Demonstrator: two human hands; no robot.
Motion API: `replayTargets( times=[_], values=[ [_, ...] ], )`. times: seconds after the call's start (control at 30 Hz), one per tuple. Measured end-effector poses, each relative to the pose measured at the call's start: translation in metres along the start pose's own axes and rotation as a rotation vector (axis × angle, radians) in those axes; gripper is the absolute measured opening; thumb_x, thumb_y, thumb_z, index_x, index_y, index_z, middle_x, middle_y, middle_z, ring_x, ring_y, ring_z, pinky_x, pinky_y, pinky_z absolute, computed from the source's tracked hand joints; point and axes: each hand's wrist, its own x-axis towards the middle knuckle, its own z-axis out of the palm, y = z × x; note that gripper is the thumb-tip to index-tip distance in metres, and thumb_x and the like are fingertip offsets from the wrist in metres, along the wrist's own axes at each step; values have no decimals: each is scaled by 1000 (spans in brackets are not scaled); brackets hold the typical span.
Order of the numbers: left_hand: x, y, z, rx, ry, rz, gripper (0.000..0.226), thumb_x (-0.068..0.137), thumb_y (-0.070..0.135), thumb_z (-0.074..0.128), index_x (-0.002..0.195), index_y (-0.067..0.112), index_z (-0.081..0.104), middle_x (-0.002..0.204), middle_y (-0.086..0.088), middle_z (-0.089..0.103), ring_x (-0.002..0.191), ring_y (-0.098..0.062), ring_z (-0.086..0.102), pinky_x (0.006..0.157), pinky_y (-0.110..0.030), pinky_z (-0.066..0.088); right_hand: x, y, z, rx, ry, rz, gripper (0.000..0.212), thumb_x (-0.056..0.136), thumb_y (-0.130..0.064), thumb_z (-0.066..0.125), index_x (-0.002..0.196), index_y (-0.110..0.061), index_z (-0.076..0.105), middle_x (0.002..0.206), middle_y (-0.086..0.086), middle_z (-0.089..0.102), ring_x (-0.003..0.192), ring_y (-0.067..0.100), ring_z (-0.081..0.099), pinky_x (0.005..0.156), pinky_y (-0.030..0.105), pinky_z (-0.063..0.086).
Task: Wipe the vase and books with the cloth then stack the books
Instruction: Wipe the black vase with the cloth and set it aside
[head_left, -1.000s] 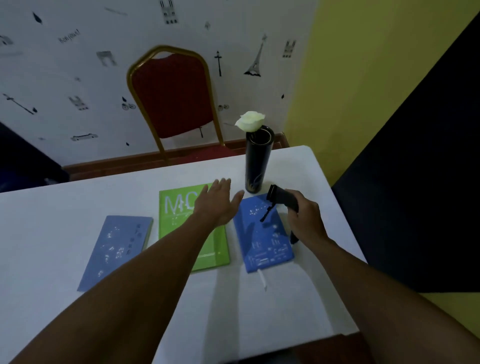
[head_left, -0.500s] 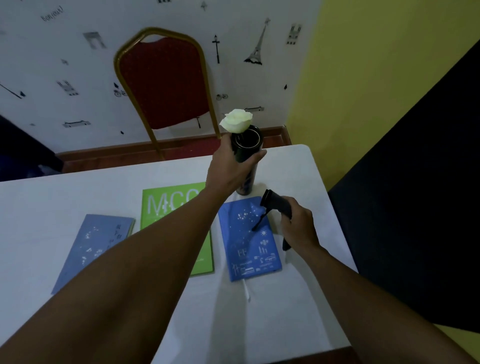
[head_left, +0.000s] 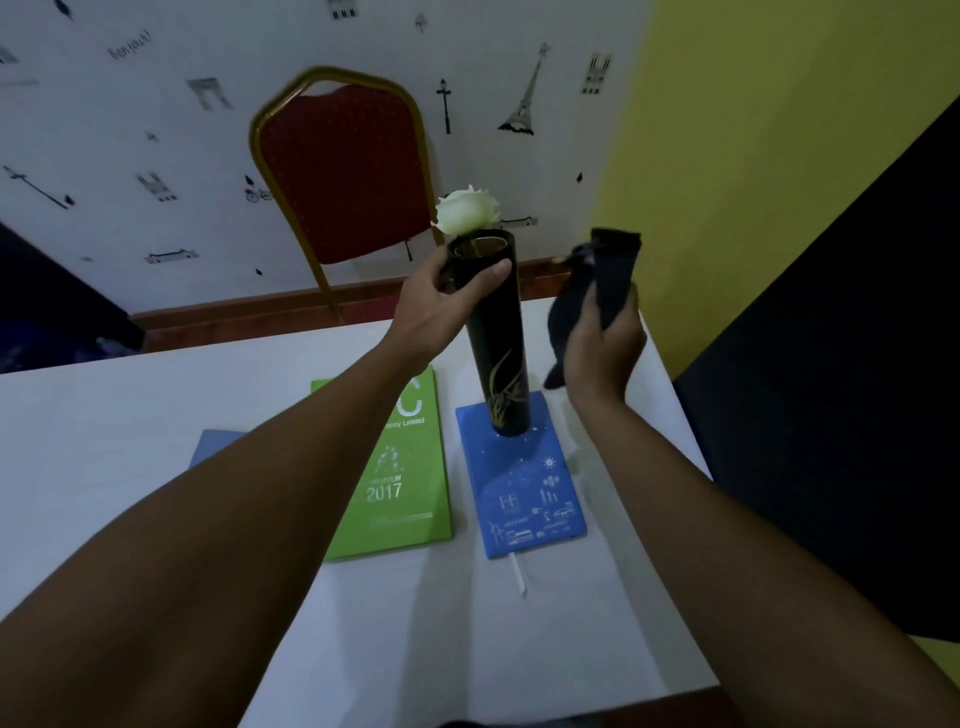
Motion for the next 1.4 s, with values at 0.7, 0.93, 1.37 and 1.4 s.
replayTargets(
  times=[0.7,0.93,1.37,1.4],
  values=[
    [-41,24,-31,-282,-53,-107,55,85,46,77,126,12,66,120,-9,74,110,-23,72,98,-50,57,-75,-8,14,-171,-586,-671,66,94,5,44,158,2,27,170,11,8,159,37,11,117,47,43],
    [-27,41,-53,-327,28,-75,54,87,40,76,126,5,62,121,-12,73,109,-26,73,93,-61,57,-130,83,-28,-340,-768,-810,72,87,14,45,156,-6,37,172,1,10,159,39,4,122,51,34],
    [-40,47,-22,-410,-210,-98,49,101,41,57,131,3,62,127,-20,69,118,-31,68,105,-44,52,-60,-61,12,73,-391,-439,65,99,4,51,157,7,22,151,26,49,123,-26,42,100,1,35],
    [-40,47,-22,-424,-202,-84,50,101,41,57,132,3,62,128,-21,68,119,-32,67,107,-45,50,-61,-60,12,80,-398,-445,65,98,2,51,156,9,22,152,27,47,127,-23,41,102,2,35]
  ],
)
